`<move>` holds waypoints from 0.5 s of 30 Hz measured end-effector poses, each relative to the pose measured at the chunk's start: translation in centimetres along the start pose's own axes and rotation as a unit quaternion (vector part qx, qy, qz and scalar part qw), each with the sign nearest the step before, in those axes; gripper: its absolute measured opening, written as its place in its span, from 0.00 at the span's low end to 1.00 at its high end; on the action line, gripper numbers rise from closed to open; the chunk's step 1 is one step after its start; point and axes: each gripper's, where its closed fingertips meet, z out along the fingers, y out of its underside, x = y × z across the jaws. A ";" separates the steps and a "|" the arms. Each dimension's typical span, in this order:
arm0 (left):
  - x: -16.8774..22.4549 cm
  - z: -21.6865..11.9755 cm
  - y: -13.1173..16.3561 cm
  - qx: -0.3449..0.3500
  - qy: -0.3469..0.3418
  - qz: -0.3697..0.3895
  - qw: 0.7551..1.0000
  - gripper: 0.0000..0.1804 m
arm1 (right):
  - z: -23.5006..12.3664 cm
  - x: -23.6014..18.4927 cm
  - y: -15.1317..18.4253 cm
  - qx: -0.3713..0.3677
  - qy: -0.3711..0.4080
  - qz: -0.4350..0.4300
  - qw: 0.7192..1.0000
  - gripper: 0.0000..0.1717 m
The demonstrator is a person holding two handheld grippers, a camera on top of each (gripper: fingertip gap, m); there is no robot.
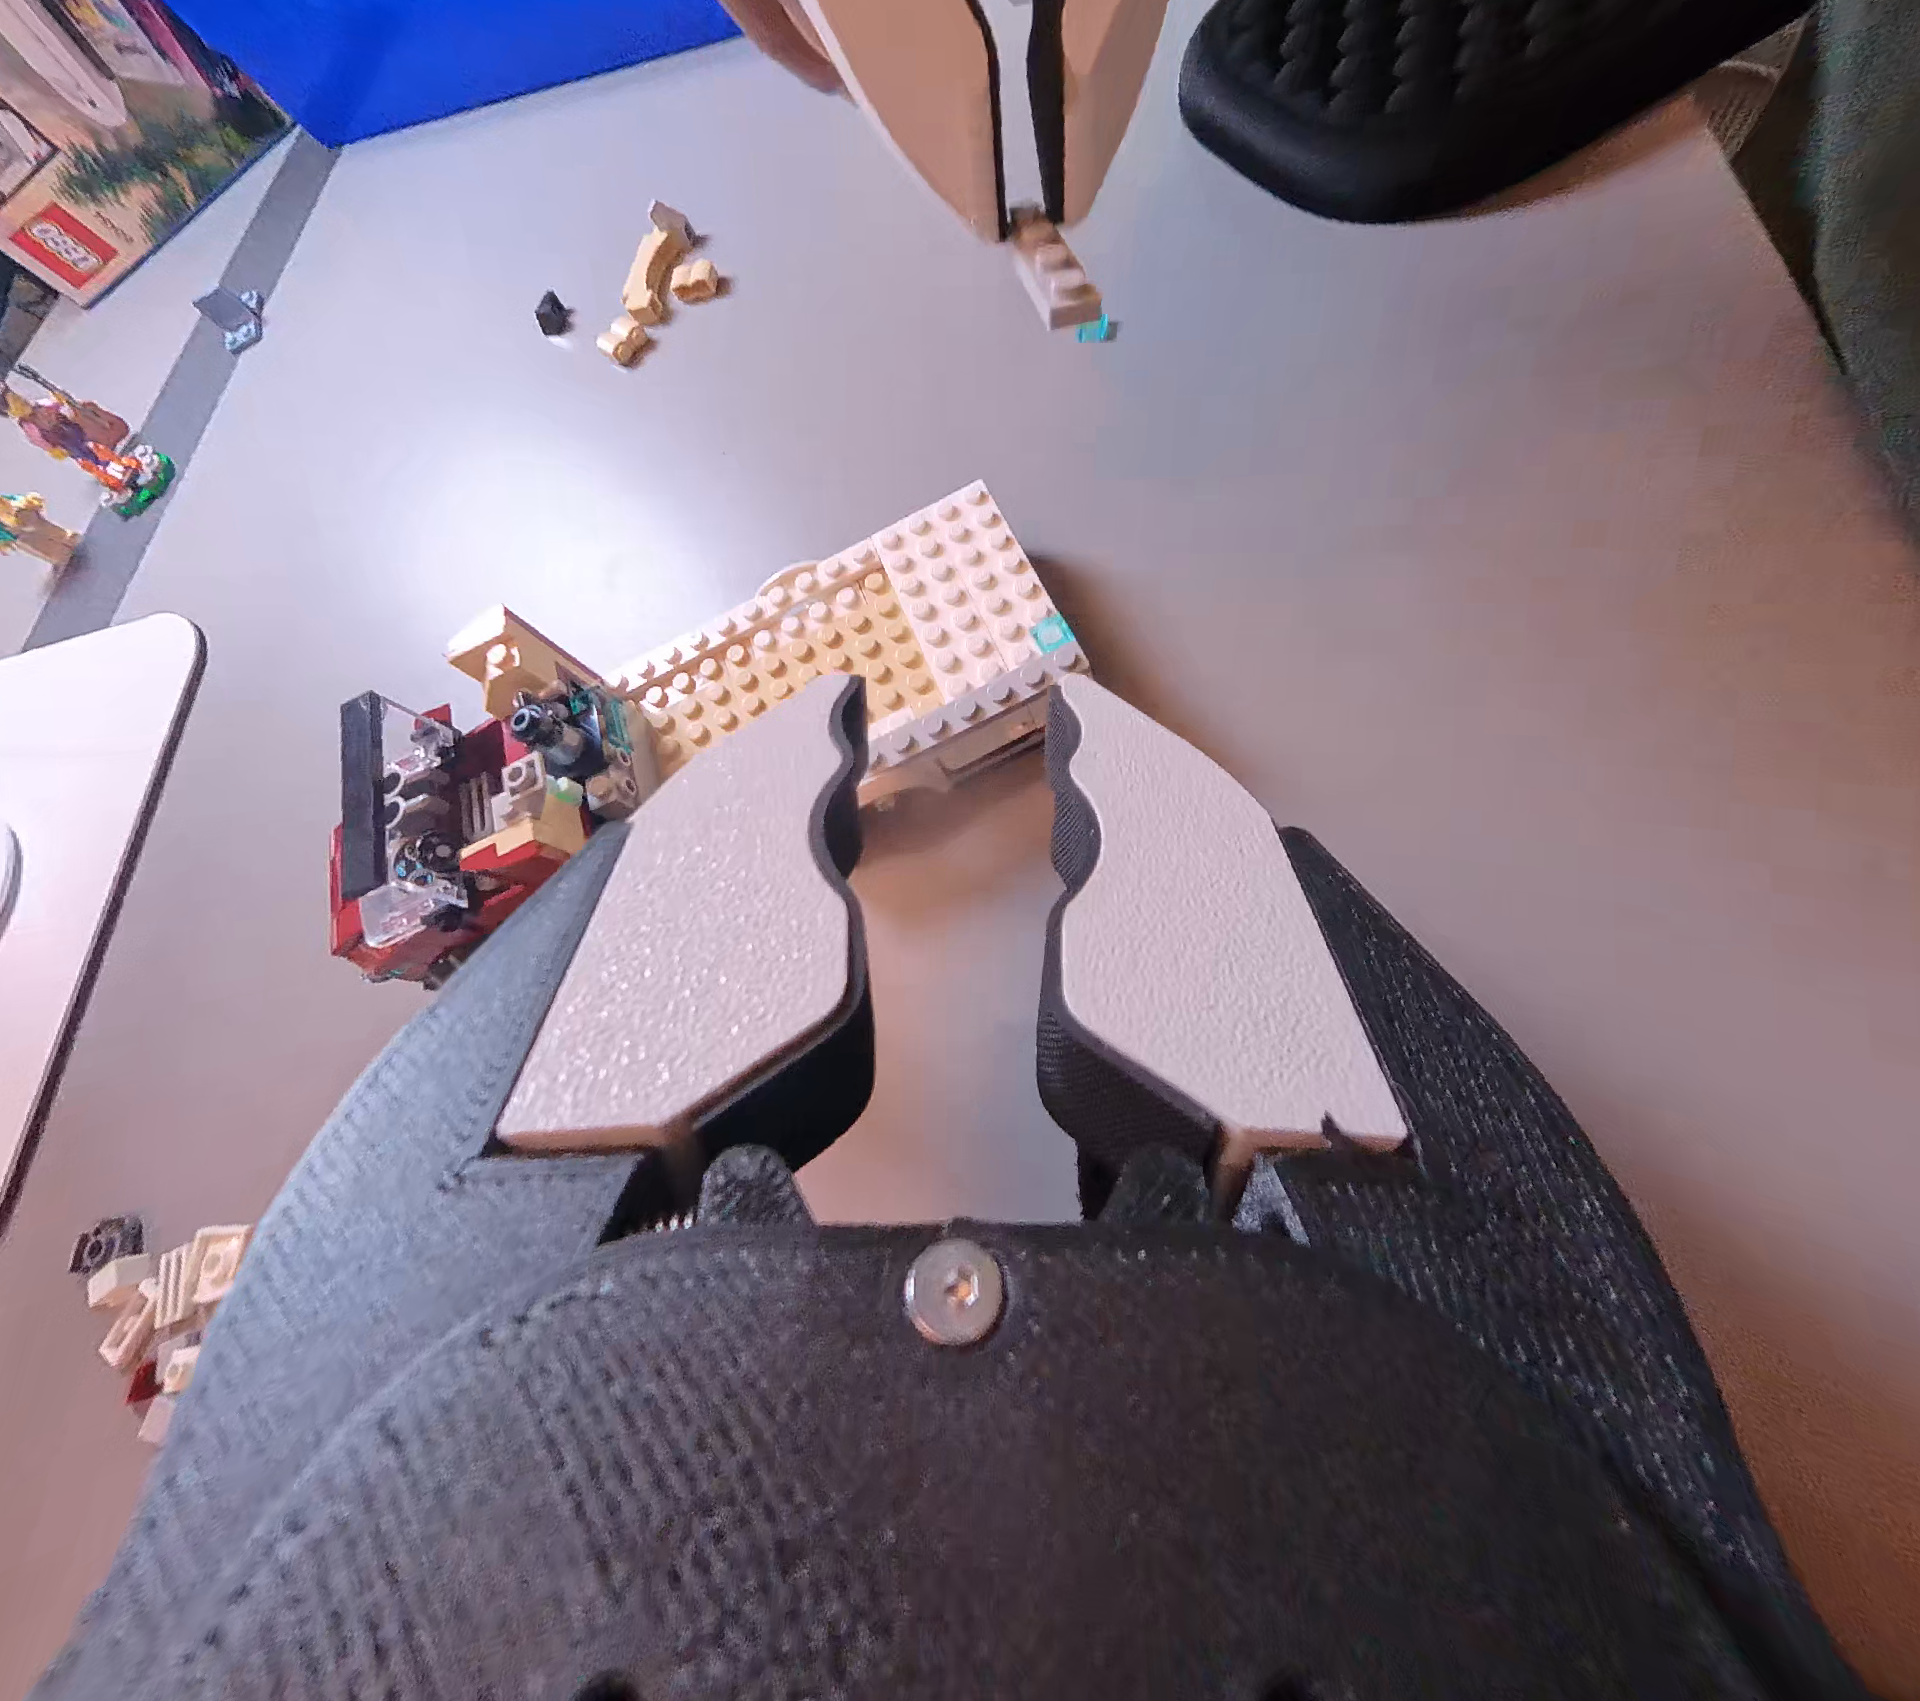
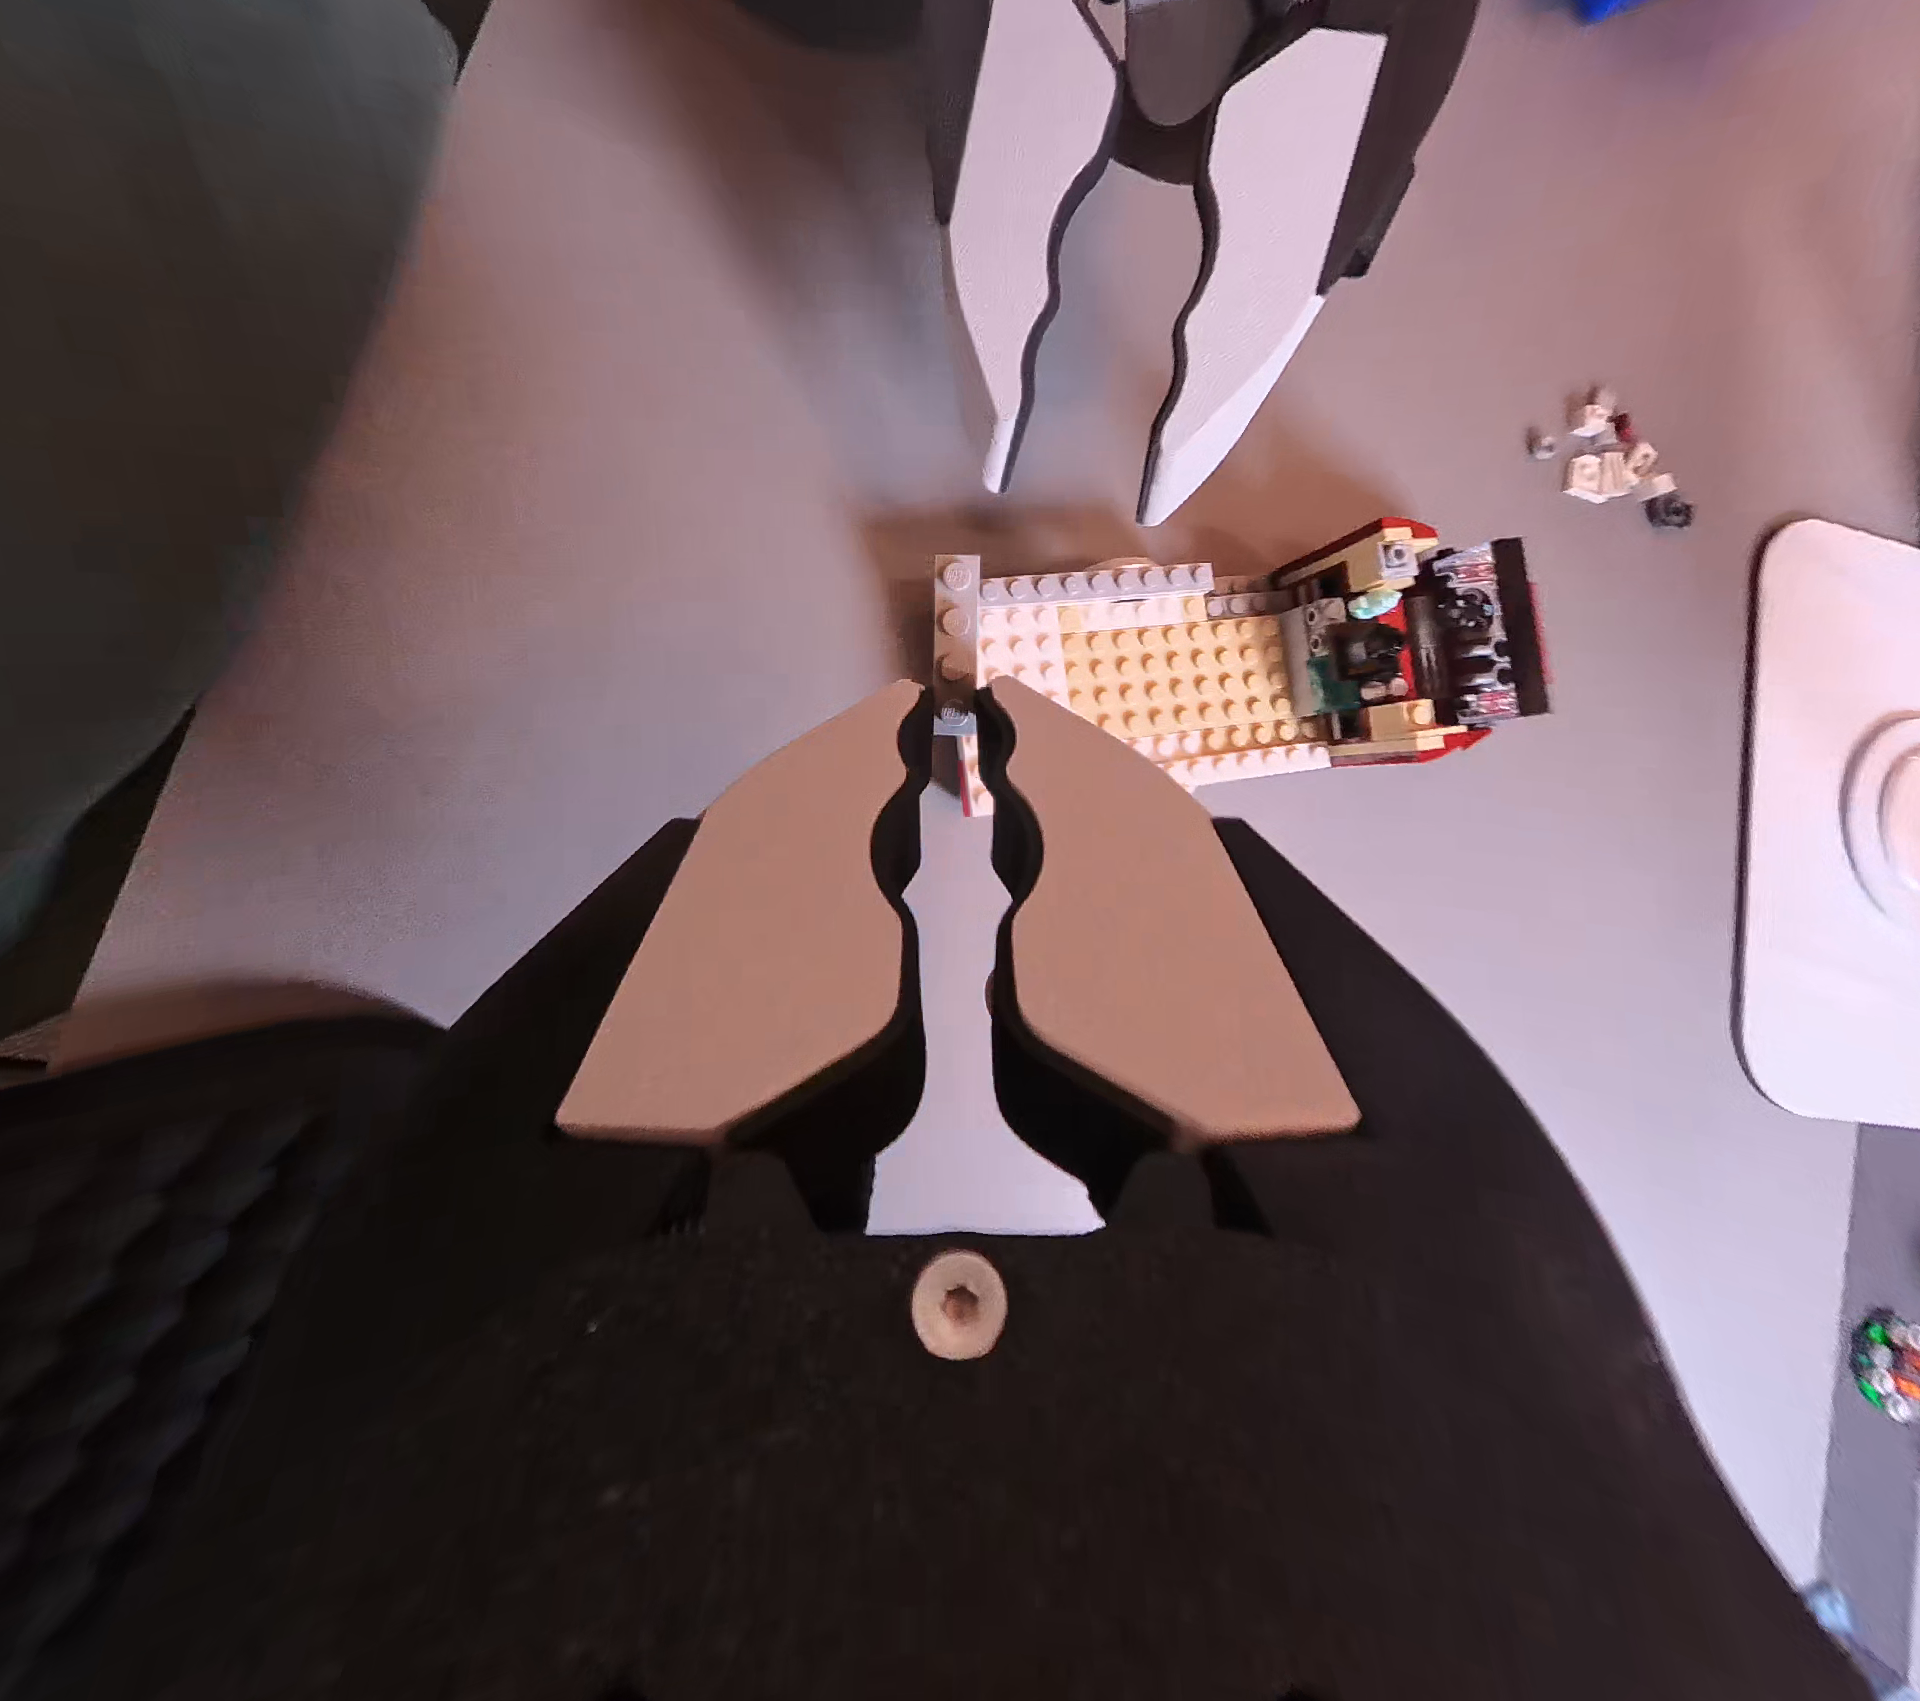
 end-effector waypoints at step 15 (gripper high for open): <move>1.2 0.5 -4.2 0.063 -0.021 0.008 0.998 0.05 | 2.2 0.8 -0.7 0.018 0.030 0.013 0.999 0.05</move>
